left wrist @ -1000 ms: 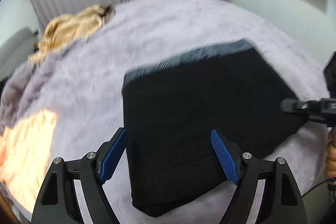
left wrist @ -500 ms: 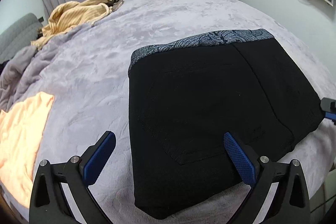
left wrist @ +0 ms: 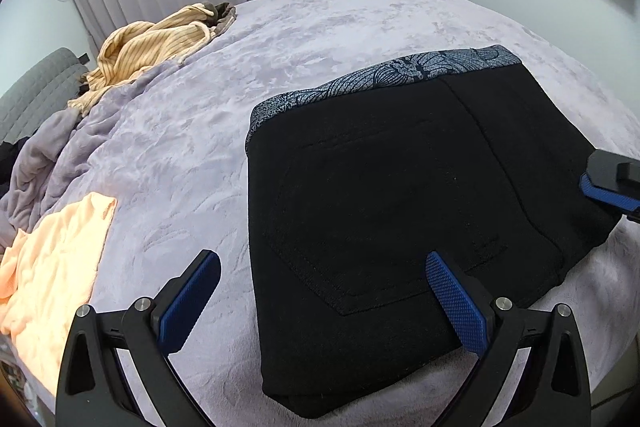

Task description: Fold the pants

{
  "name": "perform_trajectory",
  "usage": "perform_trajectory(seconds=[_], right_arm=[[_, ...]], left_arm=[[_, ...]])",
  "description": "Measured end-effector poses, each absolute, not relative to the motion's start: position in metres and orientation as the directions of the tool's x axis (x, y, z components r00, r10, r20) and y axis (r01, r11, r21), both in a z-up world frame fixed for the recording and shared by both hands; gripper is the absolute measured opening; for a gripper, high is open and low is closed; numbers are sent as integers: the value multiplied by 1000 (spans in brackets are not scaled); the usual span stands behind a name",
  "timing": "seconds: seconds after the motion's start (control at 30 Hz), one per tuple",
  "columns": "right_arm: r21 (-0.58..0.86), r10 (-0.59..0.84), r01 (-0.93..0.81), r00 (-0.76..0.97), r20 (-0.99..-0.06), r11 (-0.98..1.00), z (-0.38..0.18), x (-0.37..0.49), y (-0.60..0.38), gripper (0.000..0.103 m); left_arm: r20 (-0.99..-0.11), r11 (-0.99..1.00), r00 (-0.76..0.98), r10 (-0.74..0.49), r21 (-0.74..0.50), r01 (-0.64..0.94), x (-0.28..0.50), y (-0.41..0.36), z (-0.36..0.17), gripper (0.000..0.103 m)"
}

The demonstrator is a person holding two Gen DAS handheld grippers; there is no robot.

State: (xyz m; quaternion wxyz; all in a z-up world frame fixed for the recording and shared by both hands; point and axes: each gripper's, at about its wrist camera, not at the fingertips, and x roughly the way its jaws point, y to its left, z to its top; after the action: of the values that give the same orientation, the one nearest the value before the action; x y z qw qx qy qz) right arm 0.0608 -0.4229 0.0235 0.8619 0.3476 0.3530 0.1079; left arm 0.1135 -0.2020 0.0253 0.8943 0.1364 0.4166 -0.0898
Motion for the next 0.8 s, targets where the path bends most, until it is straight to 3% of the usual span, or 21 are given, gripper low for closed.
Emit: perform_trajectory(seconds=[0.2, 0.8], right_arm=[[765, 476, 51, 756, -450, 642, 8, 52, -436, 50], [797, 500, 27, 766, -404, 604, 8, 27, -454, 54]], left_arm=[[-767, 945, 640, -43, 177, 275, 111, -204, 25, 103], [-791, 951, 610, -46, 152, 269, 114, -203, 27, 103]])
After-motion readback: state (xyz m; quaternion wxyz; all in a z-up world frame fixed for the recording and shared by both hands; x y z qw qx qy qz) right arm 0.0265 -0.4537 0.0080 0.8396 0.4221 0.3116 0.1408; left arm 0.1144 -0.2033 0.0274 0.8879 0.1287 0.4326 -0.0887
